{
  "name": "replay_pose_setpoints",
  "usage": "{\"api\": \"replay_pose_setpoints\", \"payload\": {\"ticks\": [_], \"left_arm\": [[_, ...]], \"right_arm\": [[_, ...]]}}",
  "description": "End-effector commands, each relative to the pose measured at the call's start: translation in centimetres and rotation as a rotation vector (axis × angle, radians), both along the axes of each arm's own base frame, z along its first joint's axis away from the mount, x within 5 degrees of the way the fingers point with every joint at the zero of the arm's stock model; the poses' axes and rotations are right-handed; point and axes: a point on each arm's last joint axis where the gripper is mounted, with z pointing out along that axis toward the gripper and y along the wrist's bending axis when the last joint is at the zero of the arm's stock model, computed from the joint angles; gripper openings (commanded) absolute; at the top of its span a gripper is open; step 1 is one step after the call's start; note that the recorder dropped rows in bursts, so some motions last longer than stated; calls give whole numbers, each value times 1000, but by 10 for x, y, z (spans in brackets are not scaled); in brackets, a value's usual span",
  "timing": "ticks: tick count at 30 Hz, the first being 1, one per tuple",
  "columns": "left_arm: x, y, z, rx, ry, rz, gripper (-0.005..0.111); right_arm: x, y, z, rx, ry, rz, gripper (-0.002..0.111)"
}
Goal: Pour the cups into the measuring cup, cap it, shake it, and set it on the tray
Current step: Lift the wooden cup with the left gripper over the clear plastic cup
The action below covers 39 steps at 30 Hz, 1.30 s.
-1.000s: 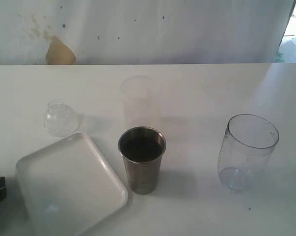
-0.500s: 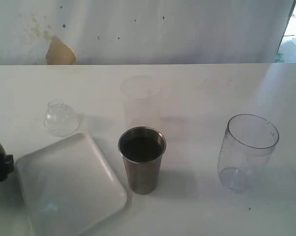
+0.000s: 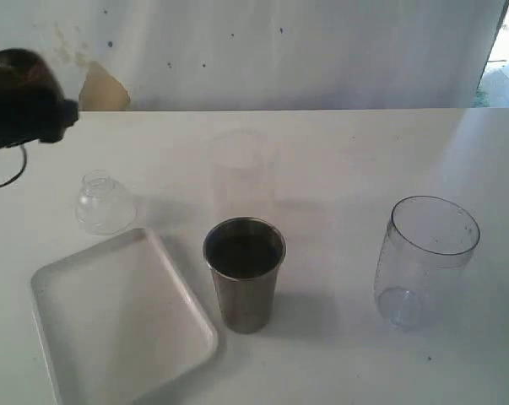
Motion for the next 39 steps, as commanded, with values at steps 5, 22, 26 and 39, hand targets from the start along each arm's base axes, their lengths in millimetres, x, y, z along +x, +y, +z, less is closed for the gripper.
{"api": "replay_pose_setpoints", "payload": {"ticks": [5,22,26,39], "left_arm": [[11,-148,43,-36,-48,-344,0],[2,-315,10,200,-62,-675,0],[3,-320,2,237,-79,-701,0],[-9,-335,-4,318,-160,-796,0]], "right_arm": [[0,0,1,-2,-13,-6,0],[0,0,1,-2,-13,-6,0],[0,0,1,-2,-13,-6,0],[0,0,1,-2,-13,-6,0]]}}
